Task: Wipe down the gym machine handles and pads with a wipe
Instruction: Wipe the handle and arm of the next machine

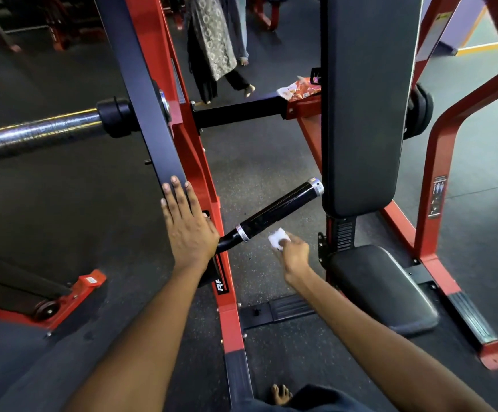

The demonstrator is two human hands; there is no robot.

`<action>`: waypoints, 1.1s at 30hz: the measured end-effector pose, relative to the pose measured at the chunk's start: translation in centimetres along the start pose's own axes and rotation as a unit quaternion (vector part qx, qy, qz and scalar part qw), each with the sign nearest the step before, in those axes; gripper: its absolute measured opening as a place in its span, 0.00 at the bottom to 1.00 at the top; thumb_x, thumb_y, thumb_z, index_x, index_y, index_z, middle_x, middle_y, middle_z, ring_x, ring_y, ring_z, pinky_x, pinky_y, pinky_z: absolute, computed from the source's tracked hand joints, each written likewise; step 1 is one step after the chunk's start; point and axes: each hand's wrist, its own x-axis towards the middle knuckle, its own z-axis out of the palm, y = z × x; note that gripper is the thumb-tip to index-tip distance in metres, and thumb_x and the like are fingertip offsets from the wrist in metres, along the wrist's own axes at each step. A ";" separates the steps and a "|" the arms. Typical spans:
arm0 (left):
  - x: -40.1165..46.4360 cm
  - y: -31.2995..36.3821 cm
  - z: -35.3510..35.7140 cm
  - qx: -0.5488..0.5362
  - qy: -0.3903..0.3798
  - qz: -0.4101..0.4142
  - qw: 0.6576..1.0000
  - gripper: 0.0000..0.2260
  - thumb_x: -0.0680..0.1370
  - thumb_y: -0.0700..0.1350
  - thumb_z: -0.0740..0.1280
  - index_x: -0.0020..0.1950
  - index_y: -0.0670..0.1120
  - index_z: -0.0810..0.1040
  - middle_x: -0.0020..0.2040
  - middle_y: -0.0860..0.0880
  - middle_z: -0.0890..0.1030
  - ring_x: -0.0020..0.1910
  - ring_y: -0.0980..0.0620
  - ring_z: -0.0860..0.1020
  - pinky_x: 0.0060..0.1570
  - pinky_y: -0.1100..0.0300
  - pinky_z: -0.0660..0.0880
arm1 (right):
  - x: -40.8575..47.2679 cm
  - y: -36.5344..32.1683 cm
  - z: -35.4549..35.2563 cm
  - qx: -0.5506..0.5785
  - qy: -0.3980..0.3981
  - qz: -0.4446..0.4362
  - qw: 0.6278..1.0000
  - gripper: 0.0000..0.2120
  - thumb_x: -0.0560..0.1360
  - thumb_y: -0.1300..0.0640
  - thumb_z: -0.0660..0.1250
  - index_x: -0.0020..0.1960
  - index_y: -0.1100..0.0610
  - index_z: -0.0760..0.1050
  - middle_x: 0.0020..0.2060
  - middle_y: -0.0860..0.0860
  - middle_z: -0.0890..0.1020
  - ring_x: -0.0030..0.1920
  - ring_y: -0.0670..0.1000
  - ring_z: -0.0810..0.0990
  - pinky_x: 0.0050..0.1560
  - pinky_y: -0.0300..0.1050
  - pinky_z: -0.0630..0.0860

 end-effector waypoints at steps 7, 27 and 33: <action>-0.1 0.0 -0.1 0.003 -0.001 -0.002 1.000 0.34 0.77 0.39 0.60 0.78 0.36 0.46 0.78 0.36 0.46 0.78 0.38 0.44 0.76 0.44 0.45 | -3.0 -2.4 3.4 0.202 -0.088 0.190 0.957 0.13 0.78 0.74 0.51 0.49 0.65 0.72 0.40 0.58 0.77 0.35 0.51 0.77 0.27 0.37 0.77; -0.1 0.1 0.0 0.002 -0.002 -0.003 1.000 0.33 0.77 0.39 0.59 0.78 0.36 0.46 0.78 0.36 0.46 0.78 0.38 0.43 0.76 0.43 0.45 | 1.6 -9.8 -0.1 0.206 0.109 0.046 0.971 0.16 0.77 0.70 0.53 0.36 0.56 0.69 0.32 0.48 0.70 0.31 0.44 0.67 0.31 0.34 0.65; -0.1 0.1 -0.1 -0.005 -0.006 -0.002 1.000 0.33 0.77 0.39 0.59 0.78 0.36 0.46 0.78 0.36 0.46 0.78 0.37 0.44 0.76 0.42 0.46 | 2.7 -10.7 -0.5 0.269 0.114 0.081 0.953 0.11 0.78 0.69 0.56 0.41 0.60 0.71 0.36 0.51 0.75 0.33 0.47 0.74 0.28 0.36 0.73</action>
